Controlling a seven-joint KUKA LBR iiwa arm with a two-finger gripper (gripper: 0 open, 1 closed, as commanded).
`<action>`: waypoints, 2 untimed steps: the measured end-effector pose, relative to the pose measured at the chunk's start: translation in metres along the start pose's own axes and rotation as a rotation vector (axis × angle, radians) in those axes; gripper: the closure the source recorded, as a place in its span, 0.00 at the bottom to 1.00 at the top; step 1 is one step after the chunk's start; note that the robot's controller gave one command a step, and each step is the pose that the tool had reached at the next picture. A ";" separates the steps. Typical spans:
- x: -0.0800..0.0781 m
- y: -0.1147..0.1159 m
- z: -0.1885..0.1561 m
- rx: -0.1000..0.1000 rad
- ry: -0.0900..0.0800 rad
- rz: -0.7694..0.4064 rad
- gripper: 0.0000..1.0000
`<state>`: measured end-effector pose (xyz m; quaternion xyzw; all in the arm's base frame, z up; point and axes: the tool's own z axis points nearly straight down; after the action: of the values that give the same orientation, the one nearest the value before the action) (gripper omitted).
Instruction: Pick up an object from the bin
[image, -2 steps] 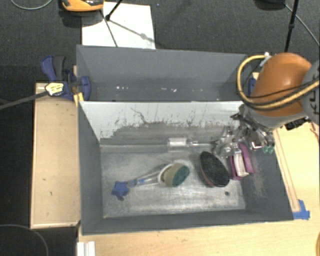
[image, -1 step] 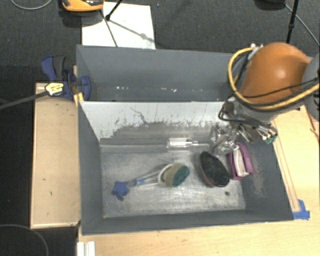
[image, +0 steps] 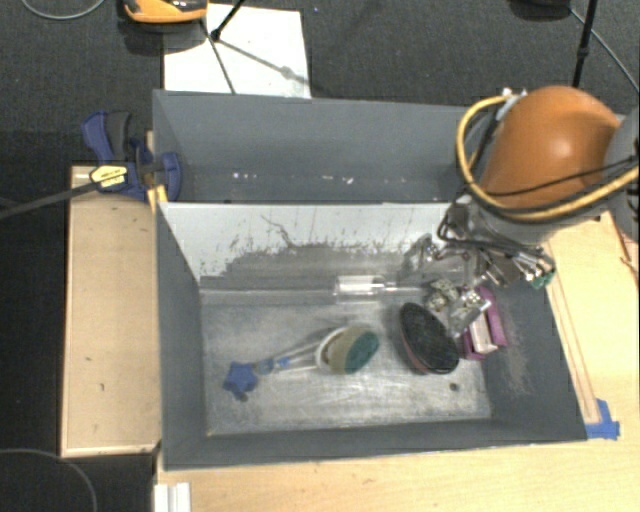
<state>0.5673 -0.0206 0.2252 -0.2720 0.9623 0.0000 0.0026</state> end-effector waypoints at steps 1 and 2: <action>0.027 -0.015 0.083 -0.005 0.010 0.047 0.00; 0.030 -0.024 0.153 0.000 -0.002 0.151 0.00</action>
Offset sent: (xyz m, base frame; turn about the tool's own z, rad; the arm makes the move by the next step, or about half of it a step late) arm -0.0130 -0.0257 -0.0783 0.0452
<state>0.5547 -0.0567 0.0717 -0.1985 0.9801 0.0006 0.0035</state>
